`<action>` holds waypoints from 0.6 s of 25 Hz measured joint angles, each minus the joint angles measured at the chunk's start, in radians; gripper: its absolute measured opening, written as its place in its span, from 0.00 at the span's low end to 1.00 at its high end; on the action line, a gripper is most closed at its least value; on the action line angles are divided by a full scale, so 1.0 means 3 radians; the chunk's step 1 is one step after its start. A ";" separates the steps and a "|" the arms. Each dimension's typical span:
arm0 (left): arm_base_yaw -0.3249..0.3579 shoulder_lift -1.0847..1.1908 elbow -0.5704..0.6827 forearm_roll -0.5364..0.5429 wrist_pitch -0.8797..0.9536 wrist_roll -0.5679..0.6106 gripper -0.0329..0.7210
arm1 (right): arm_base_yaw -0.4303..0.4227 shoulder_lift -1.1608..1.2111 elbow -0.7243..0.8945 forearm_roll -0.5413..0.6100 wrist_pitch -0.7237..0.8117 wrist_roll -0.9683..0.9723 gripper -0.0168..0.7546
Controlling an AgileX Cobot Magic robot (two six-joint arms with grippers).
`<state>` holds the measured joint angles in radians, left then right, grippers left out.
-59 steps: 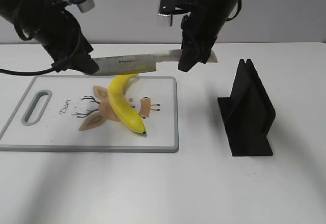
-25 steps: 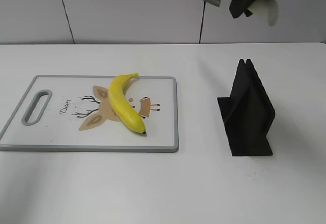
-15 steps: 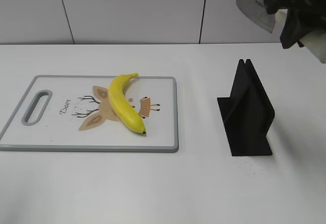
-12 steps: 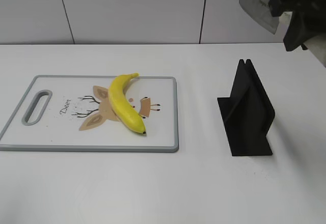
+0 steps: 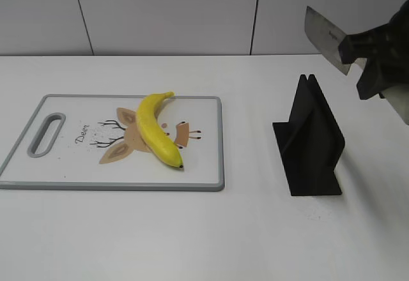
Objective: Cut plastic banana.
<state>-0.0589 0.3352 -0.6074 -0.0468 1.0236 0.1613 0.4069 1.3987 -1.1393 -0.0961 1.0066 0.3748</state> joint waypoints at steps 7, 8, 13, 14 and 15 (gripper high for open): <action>0.0000 -0.0600 0.0326 -0.0003 0.0080 0.0000 0.82 | 0.0000 -0.0003 0.0057 0.0050 -0.0198 0.0004 0.26; 0.0000 -0.0669 0.0329 -0.0003 0.0080 0.0000 0.82 | 0.0000 -0.0003 0.0057 0.0050 -0.0206 0.0004 0.26; 0.0000 -0.1021 0.0332 -0.0003 0.0084 0.0000 0.82 | 0.0000 0.0011 0.0061 0.0058 -0.0221 0.0011 0.26; 0.0000 -0.1044 0.0332 -0.0003 0.0079 0.0000 0.82 | 0.0000 0.0021 0.0061 0.0065 -0.0228 0.0011 0.26; 0.0000 -0.1044 0.0332 0.0000 0.0079 0.0000 0.82 | 0.0000 0.0041 0.0061 0.0079 -0.0231 0.0011 0.26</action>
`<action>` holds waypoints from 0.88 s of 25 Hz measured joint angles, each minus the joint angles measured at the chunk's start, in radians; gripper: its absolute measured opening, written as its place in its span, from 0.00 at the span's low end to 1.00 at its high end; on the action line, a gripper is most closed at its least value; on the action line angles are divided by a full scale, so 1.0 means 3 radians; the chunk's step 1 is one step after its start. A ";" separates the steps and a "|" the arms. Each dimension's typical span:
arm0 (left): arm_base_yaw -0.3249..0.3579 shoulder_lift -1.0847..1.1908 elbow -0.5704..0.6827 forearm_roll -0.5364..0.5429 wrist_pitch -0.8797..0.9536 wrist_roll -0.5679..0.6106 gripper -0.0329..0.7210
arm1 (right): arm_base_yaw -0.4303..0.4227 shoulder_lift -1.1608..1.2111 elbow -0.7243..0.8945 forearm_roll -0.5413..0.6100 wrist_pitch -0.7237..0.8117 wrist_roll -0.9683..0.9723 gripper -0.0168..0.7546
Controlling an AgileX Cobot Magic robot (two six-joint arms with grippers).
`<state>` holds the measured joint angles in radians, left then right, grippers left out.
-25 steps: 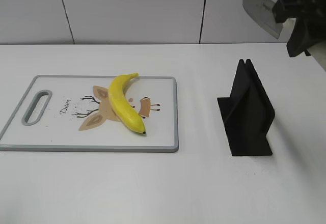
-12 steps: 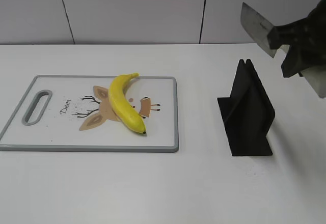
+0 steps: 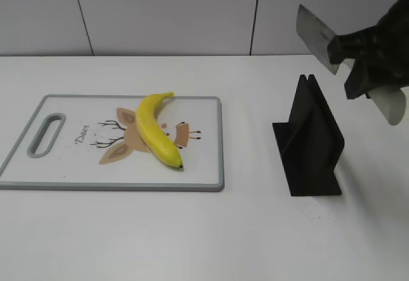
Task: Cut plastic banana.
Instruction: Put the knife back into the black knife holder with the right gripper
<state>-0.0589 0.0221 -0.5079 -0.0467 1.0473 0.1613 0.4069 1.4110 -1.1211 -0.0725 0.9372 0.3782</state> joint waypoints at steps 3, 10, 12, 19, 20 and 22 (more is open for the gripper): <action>0.0000 -0.0007 0.0000 -0.0001 0.0000 0.0000 0.82 | 0.0000 0.0058 0.0017 0.0043 -0.0016 0.0000 0.26; 0.0001 -0.0021 0.0000 -0.0001 0.0000 0.0000 0.82 | 0.0000 0.0189 0.0134 0.0067 -0.0065 0.0000 0.26; 0.0001 -0.0021 0.0000 -0.0001 0.0000 0.0000 0.82 | 0.0000 0.0195 0.0159 0.0067 -0.0085 0.0034 0.26; 0.0001 -0.0021 0.0000 -0.0001 0.0000 0.0000 0.81 | 0.0000 0.0195 0.0377 0.0060 -0.0309 0.0100 0.26; 0.0001 -0.0021 0.0000 -0.0001 0.0000 0.0000 0.81 | 0.0000 0.0195 0.0428 0.0057 -0.0335 0.0104 0.26; 0.0001 -0.0021 0.0000 -0.0001 0.0000 0.0000 0.81 | 0.0000 0.0195 0.0504 0.0057 -0.0398 0.0107 0.26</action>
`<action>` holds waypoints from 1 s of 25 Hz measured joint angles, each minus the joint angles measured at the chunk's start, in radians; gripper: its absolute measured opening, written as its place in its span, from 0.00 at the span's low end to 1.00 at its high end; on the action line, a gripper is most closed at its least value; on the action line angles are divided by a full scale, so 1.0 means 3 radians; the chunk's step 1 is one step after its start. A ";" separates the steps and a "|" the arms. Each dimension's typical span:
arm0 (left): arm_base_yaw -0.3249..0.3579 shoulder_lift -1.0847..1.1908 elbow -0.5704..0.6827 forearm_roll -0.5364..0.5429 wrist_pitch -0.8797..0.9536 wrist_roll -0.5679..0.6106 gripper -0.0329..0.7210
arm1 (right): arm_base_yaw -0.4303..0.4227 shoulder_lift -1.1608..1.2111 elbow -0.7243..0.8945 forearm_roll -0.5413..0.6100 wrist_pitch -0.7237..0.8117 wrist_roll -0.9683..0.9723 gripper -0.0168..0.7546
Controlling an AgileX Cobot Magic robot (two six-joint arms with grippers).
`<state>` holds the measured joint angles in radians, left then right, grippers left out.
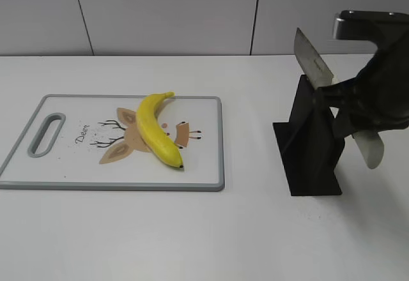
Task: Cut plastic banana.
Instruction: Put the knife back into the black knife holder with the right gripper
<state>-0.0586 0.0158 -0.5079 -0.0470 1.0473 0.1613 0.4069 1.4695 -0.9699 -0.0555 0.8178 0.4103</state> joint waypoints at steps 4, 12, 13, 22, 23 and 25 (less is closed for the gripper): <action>0.0000 0.0000 0.0000 0.0000 0.0000 0.0000 0.81 | 0.0000 0.0000 0.0041 0.0000 -0.0026 0.0000 0.26; 0.0000 0.0000 0.0000 0.0000 0.0000 0.0000 0.80 | 0.0003 -0.0063 0.0059 0.0010 -0.0098 0.0104 0.26; 0.0000 0.0000 0.0000 0.0000 0.0000 0.0000 0.80 | 0.0003 -0.0099 0.0062 0.0010 -0.0101 0.0122 0.26; 0.0000 0.0000 0.0000 0.0000 0.0000 0.0000 0.79 | 0.0003 -0.0225 0.0065 0.0000 -0.0087 0.0160 0.26; 0.0000 0.0000 0.0000 0.0000 0.0000 0.0000 0.79 | 0.0003 -0.0225 0.0065 0.0000 -0.0087 0.0155 0.26; 0.0000 0.0000 0.0000 0.0000 0.0000 0.0000 0.79 | 0.0003 -0.0225 0.0065 0.0000 -0.0087 0.0153 0.26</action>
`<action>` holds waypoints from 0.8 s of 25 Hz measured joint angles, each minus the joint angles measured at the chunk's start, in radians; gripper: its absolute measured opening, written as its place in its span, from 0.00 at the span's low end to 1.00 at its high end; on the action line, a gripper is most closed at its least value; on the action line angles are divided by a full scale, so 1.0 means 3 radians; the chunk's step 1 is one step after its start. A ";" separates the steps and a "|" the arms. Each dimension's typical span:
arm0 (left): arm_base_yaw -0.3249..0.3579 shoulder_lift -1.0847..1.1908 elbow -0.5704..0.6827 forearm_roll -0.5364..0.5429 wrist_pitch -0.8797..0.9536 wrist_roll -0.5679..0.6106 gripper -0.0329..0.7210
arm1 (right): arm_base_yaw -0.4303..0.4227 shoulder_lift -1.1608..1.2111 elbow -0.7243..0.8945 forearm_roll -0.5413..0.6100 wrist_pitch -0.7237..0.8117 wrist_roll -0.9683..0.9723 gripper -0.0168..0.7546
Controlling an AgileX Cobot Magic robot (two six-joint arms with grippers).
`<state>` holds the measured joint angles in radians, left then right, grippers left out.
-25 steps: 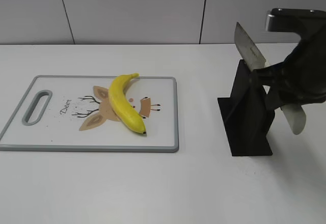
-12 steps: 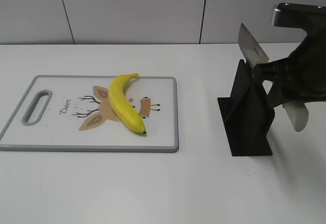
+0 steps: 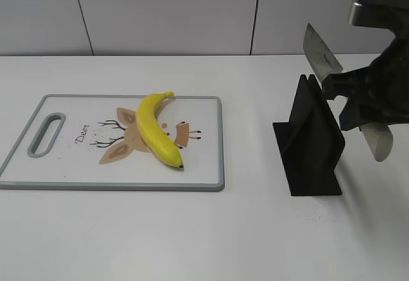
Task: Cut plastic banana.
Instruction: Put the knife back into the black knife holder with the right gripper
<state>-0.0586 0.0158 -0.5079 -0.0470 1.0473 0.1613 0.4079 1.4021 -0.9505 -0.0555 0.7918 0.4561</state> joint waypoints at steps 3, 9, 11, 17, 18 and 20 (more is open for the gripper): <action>0.0000 0.0000 0.0000 0.0000 0.0000 0.0000 0.79 | 0.0000 0.0004 0.0000 0.0003 0.0004 -0.0014 0.26; 0.0000 0.0000 0.0000 0.0000 0.0000 0.0000 0.79 | 0.0000 0.0134 0.0000 0.0027 0.0022 -0.0090 0.26; 0.0000 0.0000 0.0000 0.0000 0.0000 0.0000 0.79 | 0.0000 0.0165 0.0000 0.0031 0.0033 -0.0093 0.26; 0.0000 0.0000 0.0000 0.0000 0.0000 0.0000 0.79 | 0.0000 0.0256 0.0000 0.0046 0.0034 -0.0096 0.26; 0.0000 0.0000 0.0000 0.0000 0.0000 0.0003 0.79 | 0.0000 0.0267 0.0000 0.0055 0.0037 -0.0097 0.26; 0.0000 0.0000 0.0000 0.0000 0.0000 0.0003 0.79 | 0.0000 0.0291 0.0000 0.0086 0.0043 -0.0101 0.26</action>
<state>-0.0586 0.0158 -0.5079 -0.0470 1.0473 0.1621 0.4079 1.4894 -0.9505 -0.0297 0.8046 0.4258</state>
